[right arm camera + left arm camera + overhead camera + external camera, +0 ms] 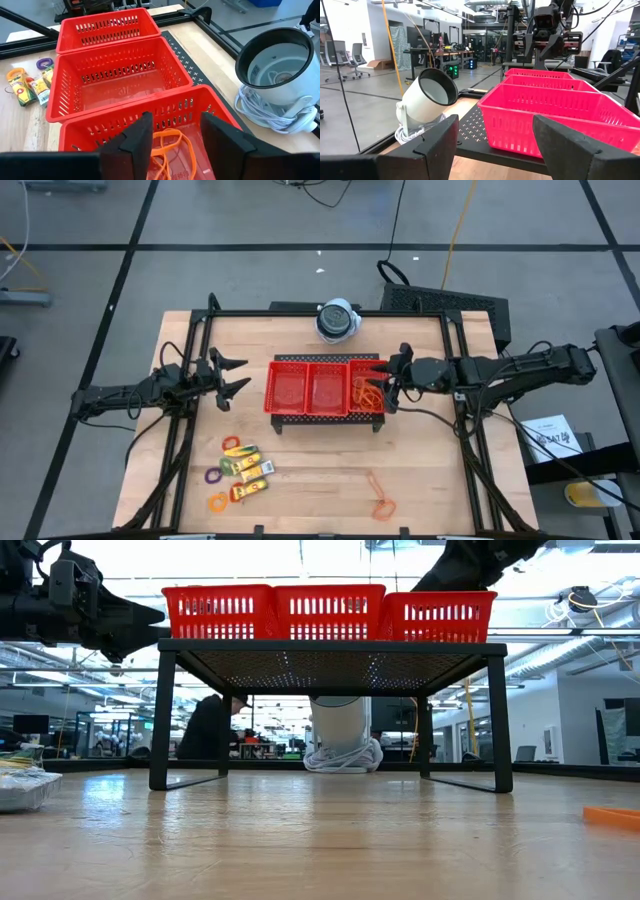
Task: Pick & Place Office Desk Supplies
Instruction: Put the orange rubber band into the right red bin
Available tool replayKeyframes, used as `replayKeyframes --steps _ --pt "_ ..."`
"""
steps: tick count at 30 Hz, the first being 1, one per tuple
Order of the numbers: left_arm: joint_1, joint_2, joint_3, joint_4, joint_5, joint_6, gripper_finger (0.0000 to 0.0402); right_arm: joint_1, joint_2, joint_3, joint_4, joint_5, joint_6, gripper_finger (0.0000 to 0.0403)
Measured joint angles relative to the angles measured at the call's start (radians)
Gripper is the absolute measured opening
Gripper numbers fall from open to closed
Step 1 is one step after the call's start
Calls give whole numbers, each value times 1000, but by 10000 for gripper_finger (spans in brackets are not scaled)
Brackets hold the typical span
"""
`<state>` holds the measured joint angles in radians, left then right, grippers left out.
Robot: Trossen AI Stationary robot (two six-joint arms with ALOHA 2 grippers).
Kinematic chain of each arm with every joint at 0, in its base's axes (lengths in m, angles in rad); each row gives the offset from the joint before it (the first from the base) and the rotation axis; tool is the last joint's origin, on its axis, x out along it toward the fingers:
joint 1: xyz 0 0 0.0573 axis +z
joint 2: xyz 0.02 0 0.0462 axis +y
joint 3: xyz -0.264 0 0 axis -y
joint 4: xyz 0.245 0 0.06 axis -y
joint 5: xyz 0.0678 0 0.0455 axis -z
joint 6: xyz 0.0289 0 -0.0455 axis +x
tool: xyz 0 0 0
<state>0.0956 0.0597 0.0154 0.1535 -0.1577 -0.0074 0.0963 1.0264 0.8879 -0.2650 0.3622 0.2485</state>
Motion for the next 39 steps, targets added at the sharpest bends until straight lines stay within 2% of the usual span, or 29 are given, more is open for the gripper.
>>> replayKeyframes --steps 9,19,24,28,34,36,39 --pt "0 0 0 0 0 0 267 91 0 0 70 -8 -30 169" --pt "0 0 0 0 0 0 267 273 0 -2 237 -210 -59 164" --pt "0 0 0 0 0 0 267 395 1 -51 350 -210 -91 164" --pt "0 0 0 0 0 0 267 492 14 -113 517 -207 -96 164" --pt "0 0 0 0 0 0 267 637 100 -151 750 -188 -116 164" --pt "0 0 0 0 0 0 267 683 145 -121 764 -152 -134 164" --pt "0 0 0 0 0 0 267 741 211 -43 687 -67 -154 164"
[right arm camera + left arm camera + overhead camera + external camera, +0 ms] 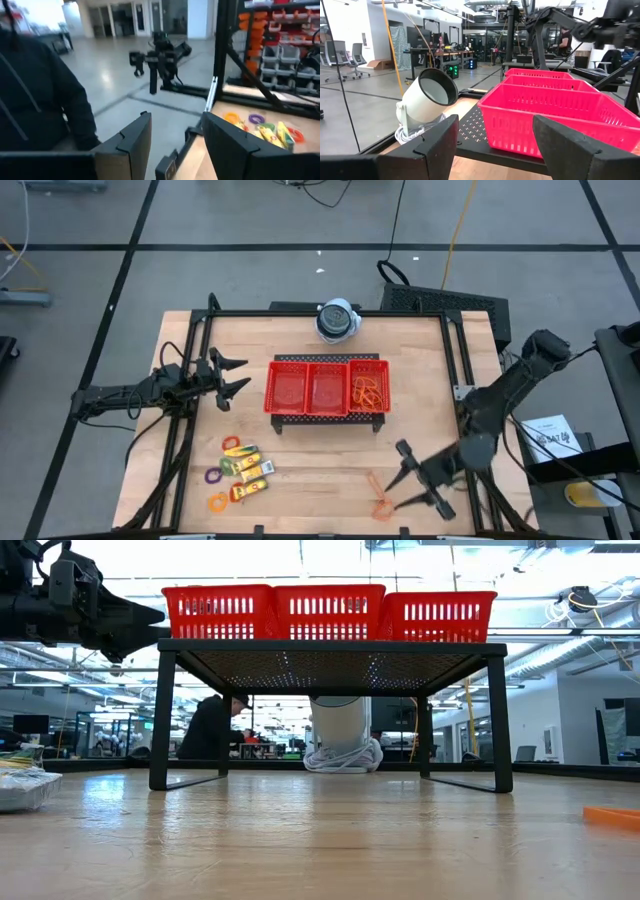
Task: Pick & Place Office Desk Supplies
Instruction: Put the orange rubber band into the right red bin
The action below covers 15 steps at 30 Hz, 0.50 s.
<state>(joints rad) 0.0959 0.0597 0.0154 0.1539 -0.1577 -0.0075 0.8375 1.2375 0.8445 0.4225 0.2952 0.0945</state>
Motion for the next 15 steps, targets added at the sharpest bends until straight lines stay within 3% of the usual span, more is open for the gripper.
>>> replayKeyframes --steps 5,15 --pt "0 0 0 0 0 0 267 57 122 158 -285 142 73 164" --pt "0 0 0 0 0 0 267 82 328 235 -579 145 340 164"
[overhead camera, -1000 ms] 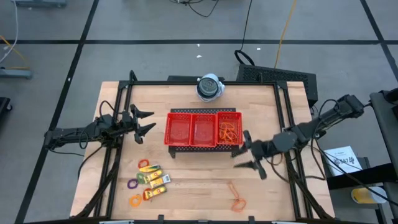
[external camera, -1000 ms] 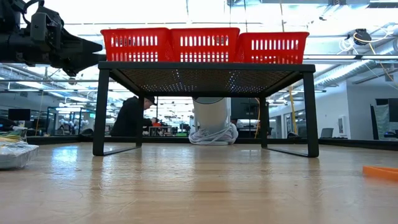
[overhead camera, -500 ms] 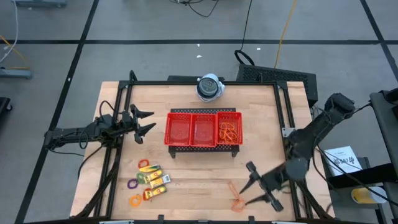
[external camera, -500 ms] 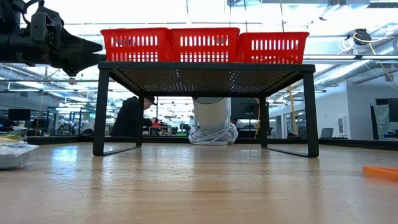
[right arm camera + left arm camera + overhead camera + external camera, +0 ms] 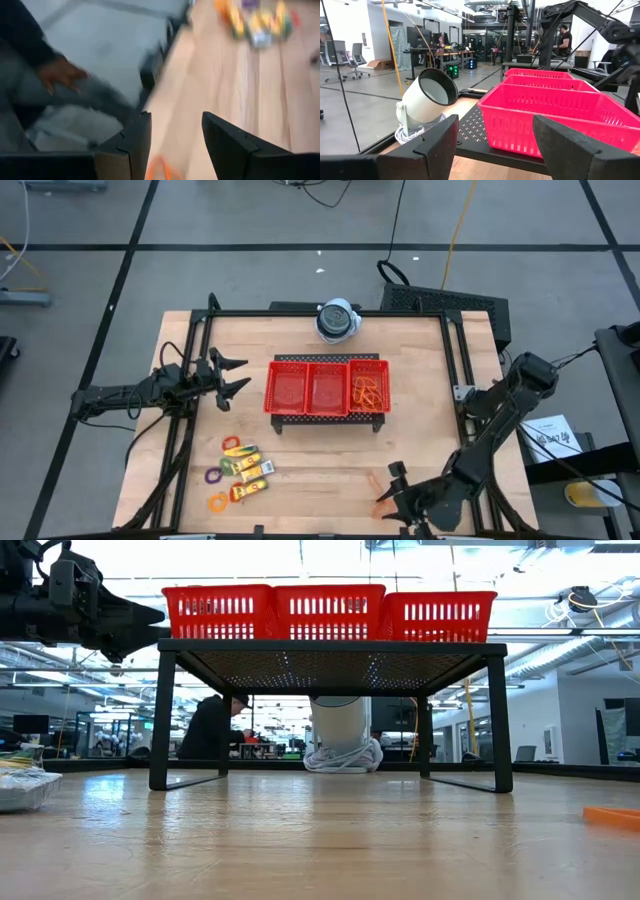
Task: Pick & Place Office Desk Supplies
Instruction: Put the orange rubber band into the right red bin
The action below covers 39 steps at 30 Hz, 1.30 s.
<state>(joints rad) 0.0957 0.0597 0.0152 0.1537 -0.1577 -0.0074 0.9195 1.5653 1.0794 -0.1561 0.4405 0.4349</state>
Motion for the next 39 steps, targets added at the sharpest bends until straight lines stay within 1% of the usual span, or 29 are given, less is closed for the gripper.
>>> replayKeyframes --steps 3,5,9,13,18,24,27,30,33,36,39 --pt "0 0 0 0 0 0 267 0 34 0 -111 -6 105 164" --pt "0 0 0 0 0 0 267 1 59 0 -170 -33 163 164" --pt "0 0 0 -1 0 0 267 1 112 0 -218 -68 230 164" --pt "0 0 0 0 0 0 267 1 161 0 -214 -125 241 164" --pt "0 0 0 0 0 0 267 1 206 -2 -214 -132 268 164" --pt "0 0 0 0 0 0 267 -3 216 -35 -203 -132 336 164" --pt "0 0 0 0 0 0 267 -4 216 -60 -170 -137 363 164" --pt "0 0 0 0 0 0 267 -4 214 -83 -128 -168 365 164" --pt "0 0 0 0 0 0 267 -4 212 -105 -92 -168 365 164" --pt "0 0 0 0 0 0 267 -4 212 -110 -88 -166 365 154" --pt "0 0 0 0 0 0 267 -4 210 -111 -88 -168 360 130"
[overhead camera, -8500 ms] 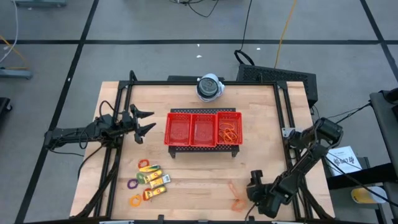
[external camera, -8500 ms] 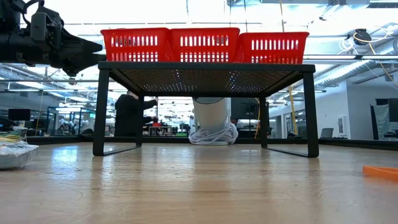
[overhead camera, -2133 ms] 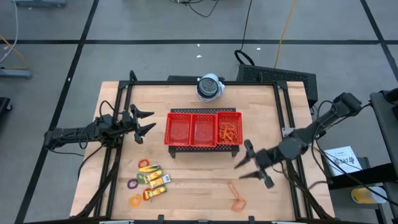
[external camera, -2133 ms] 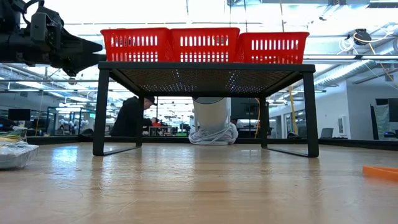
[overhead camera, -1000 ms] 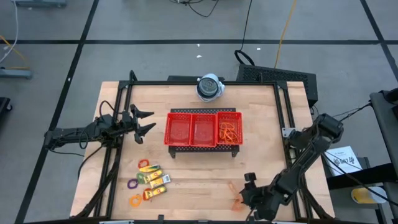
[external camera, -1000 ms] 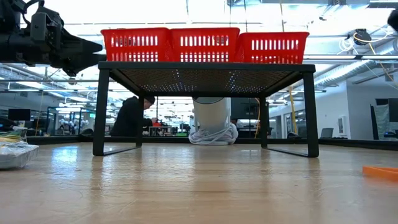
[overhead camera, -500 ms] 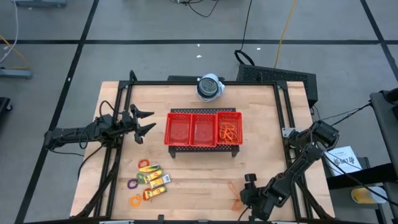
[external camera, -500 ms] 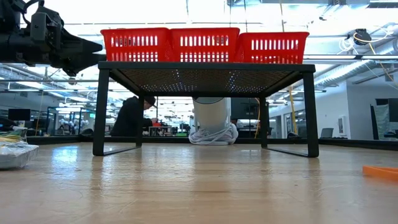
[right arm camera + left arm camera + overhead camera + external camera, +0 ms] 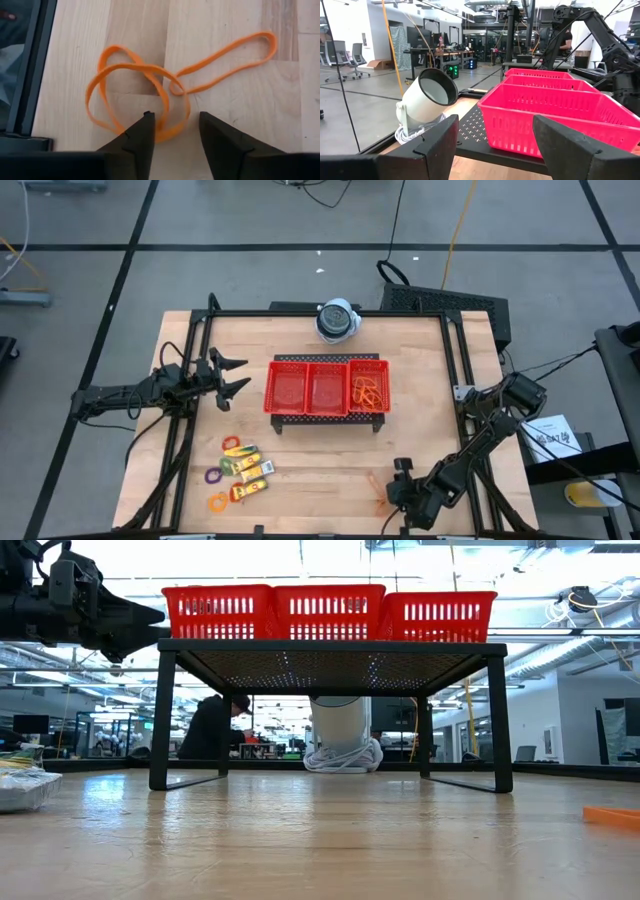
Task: Pick & Place Office Desk Supplies
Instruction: Put the orange rubber band into the right red bin
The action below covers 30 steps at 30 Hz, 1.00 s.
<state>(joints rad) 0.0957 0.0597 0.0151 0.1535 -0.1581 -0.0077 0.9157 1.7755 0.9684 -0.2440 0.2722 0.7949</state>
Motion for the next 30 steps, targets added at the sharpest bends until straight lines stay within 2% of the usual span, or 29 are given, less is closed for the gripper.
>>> replayKeyframes --steps 8,15,22,30 --pt "0 0 0 0 0 0 267 0 -4 -1 5 -13 -18 57" --pt "0 0 0 0 0 0 267 0 -3 -1 5 -16 -20 24" --pt "0 0 0 0 0 0 267 -7 -3 -1 5 -17 -10 38" --pt "0 0 0 0 0 0 267 -9 -3 -2 29 -23 2 86"
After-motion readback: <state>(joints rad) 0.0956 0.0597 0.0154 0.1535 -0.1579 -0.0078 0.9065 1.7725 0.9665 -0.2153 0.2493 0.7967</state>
